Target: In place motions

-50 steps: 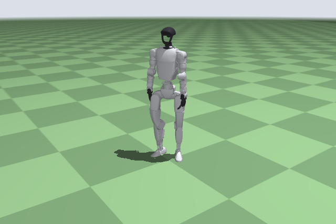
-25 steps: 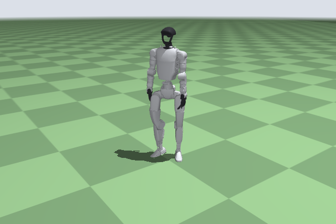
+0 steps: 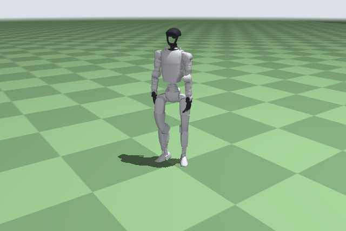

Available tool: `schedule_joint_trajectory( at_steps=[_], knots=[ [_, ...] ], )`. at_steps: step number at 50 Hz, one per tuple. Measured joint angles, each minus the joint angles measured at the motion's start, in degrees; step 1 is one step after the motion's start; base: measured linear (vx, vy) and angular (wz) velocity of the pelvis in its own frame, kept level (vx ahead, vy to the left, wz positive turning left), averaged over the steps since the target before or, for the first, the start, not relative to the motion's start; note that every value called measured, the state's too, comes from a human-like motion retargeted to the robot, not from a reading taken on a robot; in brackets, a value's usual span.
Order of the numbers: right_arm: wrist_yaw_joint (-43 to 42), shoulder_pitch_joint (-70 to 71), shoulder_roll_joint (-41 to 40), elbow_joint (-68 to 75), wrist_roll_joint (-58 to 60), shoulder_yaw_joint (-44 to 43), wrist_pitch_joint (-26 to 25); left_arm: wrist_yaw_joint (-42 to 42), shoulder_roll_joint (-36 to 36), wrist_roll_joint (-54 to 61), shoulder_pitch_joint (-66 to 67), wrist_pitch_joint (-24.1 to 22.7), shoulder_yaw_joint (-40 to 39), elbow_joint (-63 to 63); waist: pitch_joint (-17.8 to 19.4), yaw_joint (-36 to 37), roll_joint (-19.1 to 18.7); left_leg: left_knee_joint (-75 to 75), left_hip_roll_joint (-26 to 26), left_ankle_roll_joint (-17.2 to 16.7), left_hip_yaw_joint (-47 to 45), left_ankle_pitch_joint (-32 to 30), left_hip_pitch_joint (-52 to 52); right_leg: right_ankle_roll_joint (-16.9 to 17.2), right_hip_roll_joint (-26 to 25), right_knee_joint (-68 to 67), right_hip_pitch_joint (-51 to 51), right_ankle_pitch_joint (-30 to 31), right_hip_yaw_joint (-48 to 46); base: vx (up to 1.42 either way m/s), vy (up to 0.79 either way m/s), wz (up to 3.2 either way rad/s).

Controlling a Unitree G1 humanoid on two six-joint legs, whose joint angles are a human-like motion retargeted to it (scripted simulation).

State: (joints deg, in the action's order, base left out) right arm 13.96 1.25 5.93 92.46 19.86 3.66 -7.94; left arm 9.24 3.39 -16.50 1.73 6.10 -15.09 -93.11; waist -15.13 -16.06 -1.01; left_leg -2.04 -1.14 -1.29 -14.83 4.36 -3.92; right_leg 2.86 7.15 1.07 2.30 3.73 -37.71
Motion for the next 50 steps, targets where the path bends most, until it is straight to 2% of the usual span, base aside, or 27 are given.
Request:
schedule_joint_trajectory(
  at_steps=[50],
  knots=[
    [0.0,0.2,0.0,0.0,0.4,0.1,-0.1,0.2,0.0,0.3,-0.1,0.1,0.0,0.0,0.0,0.1,-0.3,0.5,0.1,-0.1,-0.7,0.4,-0.1,-0.5,-0.4,0.0,0.2,-0.5,0.6,0.00,0.00,0.00]
  ],
)
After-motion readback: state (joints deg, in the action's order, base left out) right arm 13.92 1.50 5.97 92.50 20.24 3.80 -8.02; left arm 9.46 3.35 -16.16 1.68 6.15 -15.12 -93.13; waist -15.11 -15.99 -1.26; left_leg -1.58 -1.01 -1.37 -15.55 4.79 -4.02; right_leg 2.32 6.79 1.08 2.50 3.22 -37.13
